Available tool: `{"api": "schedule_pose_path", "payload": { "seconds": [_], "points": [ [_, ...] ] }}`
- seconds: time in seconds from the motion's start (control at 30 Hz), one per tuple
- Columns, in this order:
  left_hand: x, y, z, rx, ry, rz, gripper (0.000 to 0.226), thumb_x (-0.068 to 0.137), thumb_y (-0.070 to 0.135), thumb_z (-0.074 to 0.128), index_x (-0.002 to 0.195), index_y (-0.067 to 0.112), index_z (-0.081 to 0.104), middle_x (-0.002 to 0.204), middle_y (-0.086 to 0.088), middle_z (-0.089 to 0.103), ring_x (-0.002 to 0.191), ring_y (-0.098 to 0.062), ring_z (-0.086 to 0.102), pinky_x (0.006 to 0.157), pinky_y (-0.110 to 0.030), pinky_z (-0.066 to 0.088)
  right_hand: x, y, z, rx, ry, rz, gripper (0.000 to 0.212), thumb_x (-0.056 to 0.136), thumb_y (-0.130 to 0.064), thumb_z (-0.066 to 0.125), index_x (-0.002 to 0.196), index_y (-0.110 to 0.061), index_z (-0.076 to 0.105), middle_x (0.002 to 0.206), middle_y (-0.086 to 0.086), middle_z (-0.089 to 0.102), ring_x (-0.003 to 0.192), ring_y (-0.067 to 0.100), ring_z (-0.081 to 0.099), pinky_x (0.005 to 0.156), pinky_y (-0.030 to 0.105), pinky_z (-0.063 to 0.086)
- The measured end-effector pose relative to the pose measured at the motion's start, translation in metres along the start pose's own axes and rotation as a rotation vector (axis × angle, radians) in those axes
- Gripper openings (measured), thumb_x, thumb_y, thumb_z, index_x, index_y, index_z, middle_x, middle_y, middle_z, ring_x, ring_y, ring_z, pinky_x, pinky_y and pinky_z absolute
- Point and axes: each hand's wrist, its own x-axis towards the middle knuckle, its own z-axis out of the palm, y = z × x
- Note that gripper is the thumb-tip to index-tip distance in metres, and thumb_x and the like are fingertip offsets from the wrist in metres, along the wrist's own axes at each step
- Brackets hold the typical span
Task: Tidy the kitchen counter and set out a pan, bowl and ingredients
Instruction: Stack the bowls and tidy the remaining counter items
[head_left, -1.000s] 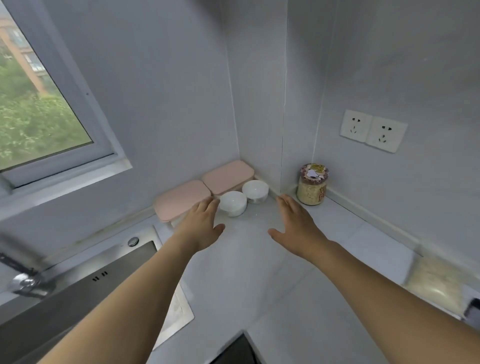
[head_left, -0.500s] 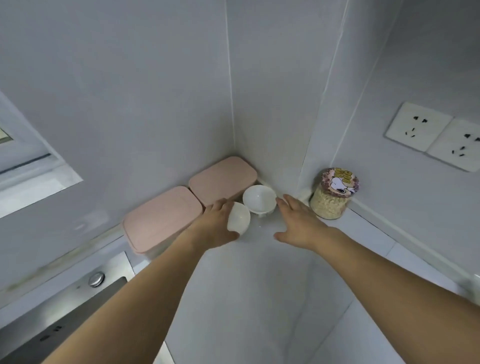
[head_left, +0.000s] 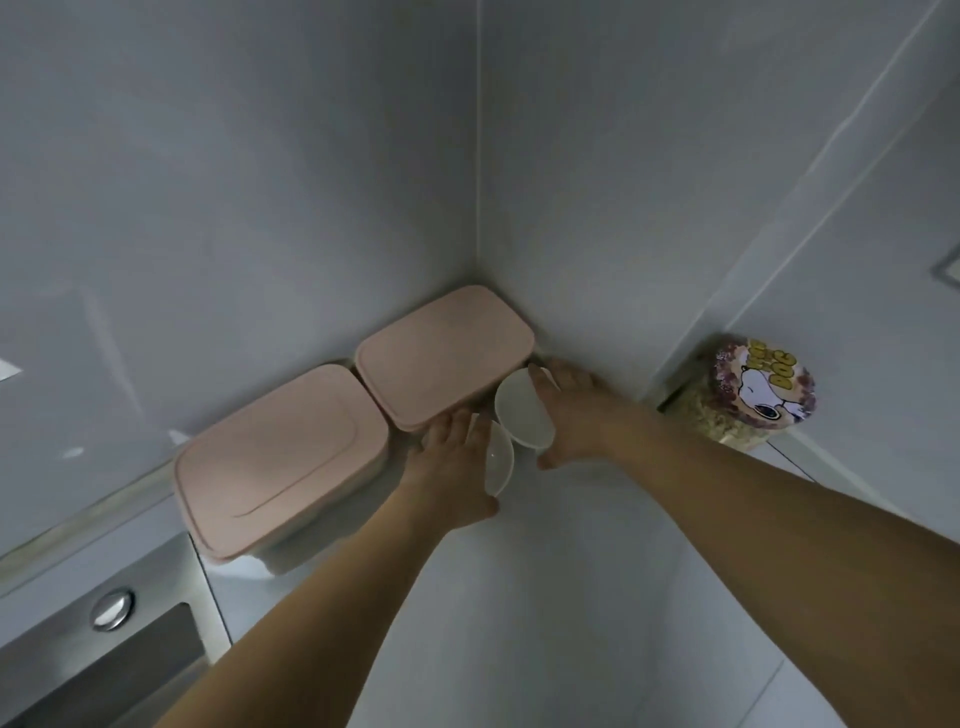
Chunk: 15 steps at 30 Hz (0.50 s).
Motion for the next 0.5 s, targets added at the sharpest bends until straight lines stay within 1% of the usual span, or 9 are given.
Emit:
{"api": "schedule_pose_path", "payload": {
  "seconds": [0.07, 0.17, 0.3, 0.37, 0.5],
  "points": [
    [0.002, 0.002, 0.001, 0.039, 0.022, -0.004, 0.111, 0.068, 0.052, 0.076, 0.151, 0.019, 0.011, 0.151, -0.003, 0.015, 0.142, -0.029, 0.011, 0.106, -0.048, 0.034, 0.013, 0.002, -0.001, -0.023, -0.044, 0.001, 0.131, 0.064, -0.054, 0.079, 0.152, -0.015, -0.01, 0.158, 0.009, 0.0, 0.145, 0.031, 0.005, 0.117, 0.042, 0.014],
    [0.004, 0.007, 0.0, 0.085, 0.023, -0.027, 0.111, 0.064, 0.056, 0.077, 0.15, 0.019, 0.016, 0.147, -0.003, 0.017, 0.138, -0.029, 0.014, 0.098, -0.047, 0.039, 0.024, 0.003, 0.002, -0.04, -0.078, 0.004, 0.132, 0.063, -0.053, 0.081, 0.152, -0.012, -0.008, 0.155, 0.01, 0.007, 0.144, 0.032, 0.009, 0.117, 0.04, 0.013],
    [0.0, 0.009, 0.0, 0.114, -0.006, -0.043, 0.112, 0.063, 0.059, 0.077, 0.149, 0.018, 0.018, 0.146, -0.004, 0.018, 0.136, -0.03, 0.015, 0.096, -0.046, 0.041, 0.032, 0.001, 0.005, -0.045, -0.066, 0.016, 0.134, 0.057, -0.055, 0.083, 0.151, -0.01, -0.002, 0.15, 0.014, 0.013, 0.141, 0.035, 0.013, 0.116, 0.04, 0.016],
    [-0.004, 0.009, 0.002, 0.14, 0.009, -0.04, 0.112, 0.063, 0.058, 0.077, 0.149, 0.017, 0.018, 0.144, -0.004, 0.019, 0.133, -0.03, 0.017, 0.094, -0.044, 0.042, 0.033, 0.001, 0.005, -0.058, -0.055, 0.015, 0.135, 0.055, -0.058, 0.083, 0.151, -0.01, 0.001, 0.149, 0.014, 0.016, 0.14, 0.034, 0.015, 0.115, 0.04, 0.017],
    [-0.01, 0.007, 0.004, 0.123, 0.005, -0.062, 0.114, 0.063, 0.057, 0.077, 0.15, 0.019, 0.012, 0.146, -0.004, 0.017, 0.135, -0.031, 0.015, 0.096, -0.045, 0.04, 0.028, -0.001, 0.007, -0.104, -0.065, 0.04, 0.139, 0.054, -0.066, 0.078, 0.152, -0.011, -0.005, 0.15, 0.016, 0.014, 0.14, 0.035, 0.012, 0.115, 0.042, 0.015]
  ]
}}
